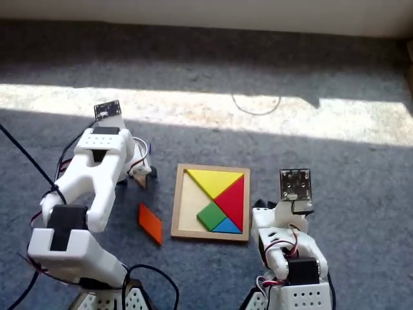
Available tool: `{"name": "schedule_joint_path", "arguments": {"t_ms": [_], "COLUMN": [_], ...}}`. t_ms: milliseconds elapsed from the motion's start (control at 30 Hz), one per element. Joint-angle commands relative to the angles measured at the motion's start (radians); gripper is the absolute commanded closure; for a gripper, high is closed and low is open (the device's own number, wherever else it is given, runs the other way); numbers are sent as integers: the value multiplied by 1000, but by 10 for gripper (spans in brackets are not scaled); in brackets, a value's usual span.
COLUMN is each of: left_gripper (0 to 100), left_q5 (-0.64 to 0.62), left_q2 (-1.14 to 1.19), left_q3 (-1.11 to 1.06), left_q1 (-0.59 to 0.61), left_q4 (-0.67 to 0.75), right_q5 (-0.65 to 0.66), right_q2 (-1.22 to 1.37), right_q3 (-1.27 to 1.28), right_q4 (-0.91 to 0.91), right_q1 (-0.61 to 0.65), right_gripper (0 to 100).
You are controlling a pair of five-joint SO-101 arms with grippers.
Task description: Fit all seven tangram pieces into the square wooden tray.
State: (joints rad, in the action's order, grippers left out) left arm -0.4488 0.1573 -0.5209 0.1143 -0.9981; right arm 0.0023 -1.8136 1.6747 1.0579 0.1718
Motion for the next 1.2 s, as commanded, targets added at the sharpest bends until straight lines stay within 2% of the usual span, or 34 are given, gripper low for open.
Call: {"name": "schedule_joint_path", "arguments": {"t_ms": [0, 167, 633, 833, 1167], "left_gripper": [745, 745, 748, 848, 857], "left_q5": [-12, -12, -12, -5, -3], "left_q2": [77, 143, 151, 151, 114], "left_q3": [147, 236, 255, 262, 251], "left_q1": [39, 41, 84, 84, 76], "left_q4": [-69, -143, -143, -137, -146], "right_q5": [-3, -3, -3, -3, -3], "right_q2": [-2, -2, -2, -2, -2], "right_q3": [102, 102, 102, 102, 102], "right_q4": [8, 8, 8, 8, 8], "right_q1": [-12, -12, -12, -12, -12], "right_gripper": [990, 990, 990, 990, 990]}}
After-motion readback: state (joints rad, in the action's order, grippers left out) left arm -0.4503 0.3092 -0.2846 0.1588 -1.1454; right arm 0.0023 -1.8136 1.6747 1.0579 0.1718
